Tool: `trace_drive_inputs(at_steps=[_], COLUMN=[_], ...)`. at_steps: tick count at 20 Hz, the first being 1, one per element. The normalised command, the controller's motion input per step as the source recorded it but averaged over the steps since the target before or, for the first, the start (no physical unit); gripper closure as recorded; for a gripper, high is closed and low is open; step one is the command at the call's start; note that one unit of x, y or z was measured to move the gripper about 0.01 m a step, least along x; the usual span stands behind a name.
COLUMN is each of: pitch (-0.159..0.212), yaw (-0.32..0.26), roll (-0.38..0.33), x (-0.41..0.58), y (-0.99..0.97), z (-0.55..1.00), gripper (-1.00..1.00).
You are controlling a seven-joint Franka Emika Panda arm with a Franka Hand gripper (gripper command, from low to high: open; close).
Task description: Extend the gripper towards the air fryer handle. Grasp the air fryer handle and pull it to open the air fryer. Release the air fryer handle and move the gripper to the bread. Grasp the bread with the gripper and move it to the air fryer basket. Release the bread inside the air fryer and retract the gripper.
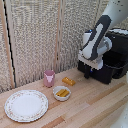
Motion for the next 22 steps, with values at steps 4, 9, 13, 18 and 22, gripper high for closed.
trace_drive_inputs(at_steps=[4,9,13,18,22], pitch=[0.002,-0.063,-0.051,-0.003,0.008], yaw=[-0.016,0.023,0.062,0.123,0.094], roll=[0.0,0.119,0.096,0.099,0.011], x=[0.05,0.155,0.386,0.429,0.444], y=[0.15,0.11,0.18,0.27,0.43], z=[0.1,0.54,0.63,0.44,0.34], gripper=[-1.0,-1.0,-1.0,-1.0,-1.0])
